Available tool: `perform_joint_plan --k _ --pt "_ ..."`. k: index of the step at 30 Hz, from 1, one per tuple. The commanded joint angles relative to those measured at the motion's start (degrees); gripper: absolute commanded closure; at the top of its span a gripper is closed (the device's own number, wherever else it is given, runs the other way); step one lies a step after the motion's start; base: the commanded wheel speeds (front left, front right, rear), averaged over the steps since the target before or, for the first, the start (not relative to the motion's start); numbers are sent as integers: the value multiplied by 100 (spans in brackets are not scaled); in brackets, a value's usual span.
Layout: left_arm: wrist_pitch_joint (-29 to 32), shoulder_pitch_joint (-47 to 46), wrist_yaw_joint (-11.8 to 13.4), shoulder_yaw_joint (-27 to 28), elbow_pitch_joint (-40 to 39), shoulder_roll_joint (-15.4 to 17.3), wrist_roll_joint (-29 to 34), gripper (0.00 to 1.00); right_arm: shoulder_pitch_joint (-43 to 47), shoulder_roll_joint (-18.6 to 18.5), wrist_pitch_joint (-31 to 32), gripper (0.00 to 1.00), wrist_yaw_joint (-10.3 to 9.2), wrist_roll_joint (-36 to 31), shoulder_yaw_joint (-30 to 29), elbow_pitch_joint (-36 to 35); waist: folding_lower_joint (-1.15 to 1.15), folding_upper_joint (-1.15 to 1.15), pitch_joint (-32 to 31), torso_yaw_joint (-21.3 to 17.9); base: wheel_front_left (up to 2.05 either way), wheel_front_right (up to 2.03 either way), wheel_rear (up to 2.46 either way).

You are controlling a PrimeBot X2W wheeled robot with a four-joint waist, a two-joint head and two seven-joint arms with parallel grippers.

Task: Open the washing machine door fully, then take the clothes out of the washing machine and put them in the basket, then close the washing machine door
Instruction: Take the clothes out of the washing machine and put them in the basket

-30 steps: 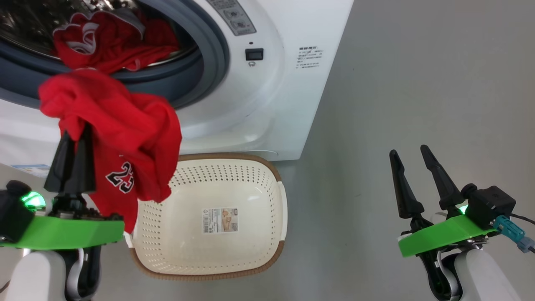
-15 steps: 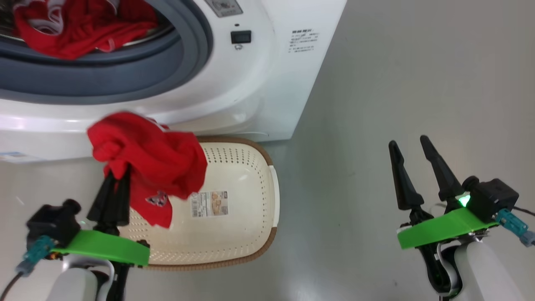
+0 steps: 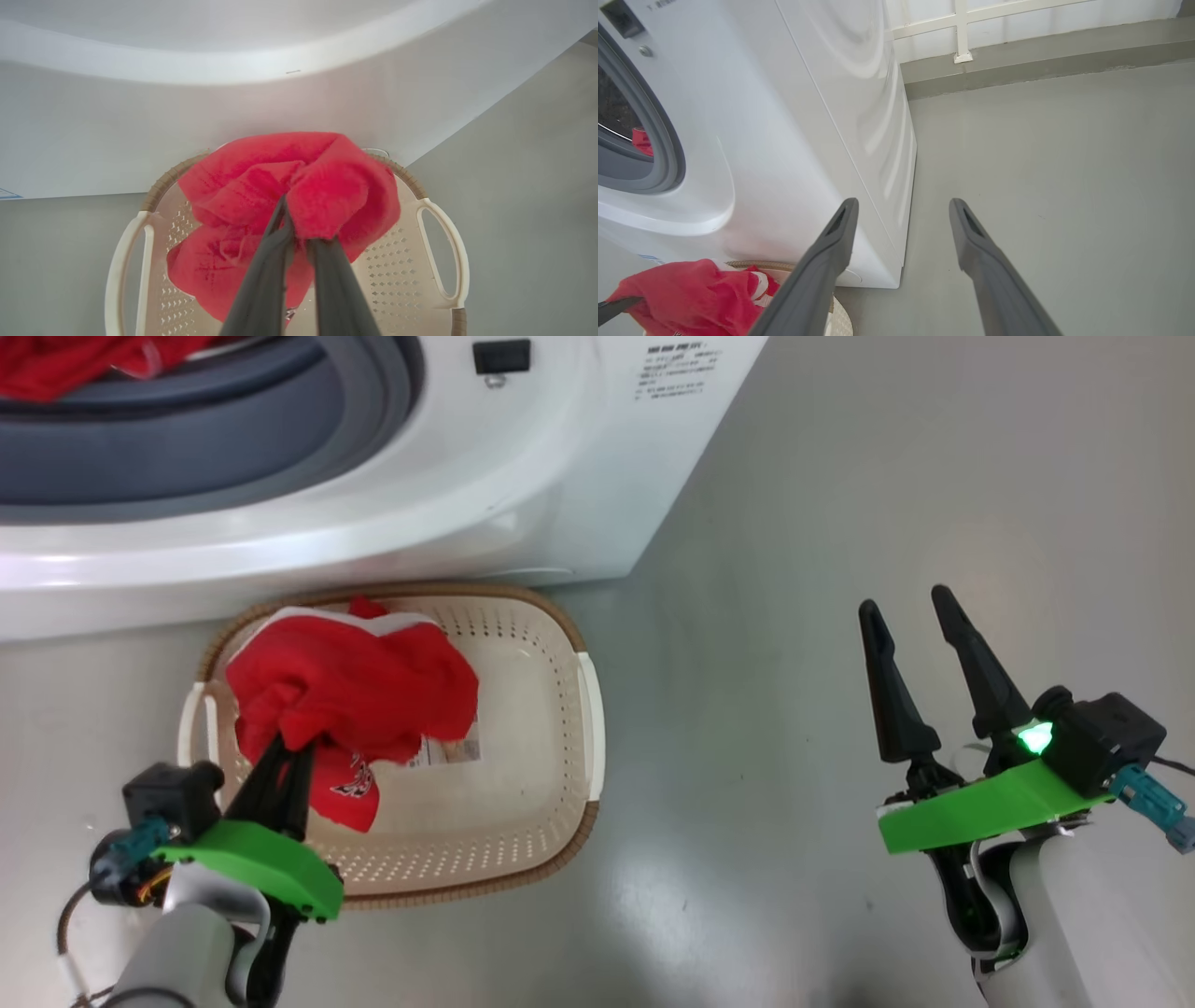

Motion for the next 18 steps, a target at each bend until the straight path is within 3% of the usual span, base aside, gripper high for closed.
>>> perform_joint_plan --k 1,18 --pt "-46 -119 -33 102 50 207 -49 100 -45 6 -37 0 28 99 139 -161 0 0 206 -90 0 0 0" --pt "-46 -1205 -33 -679 1732 351 -543 100 -310 6 -37 0 28 147 270 -307 0 0 905 -228 0 0 0"
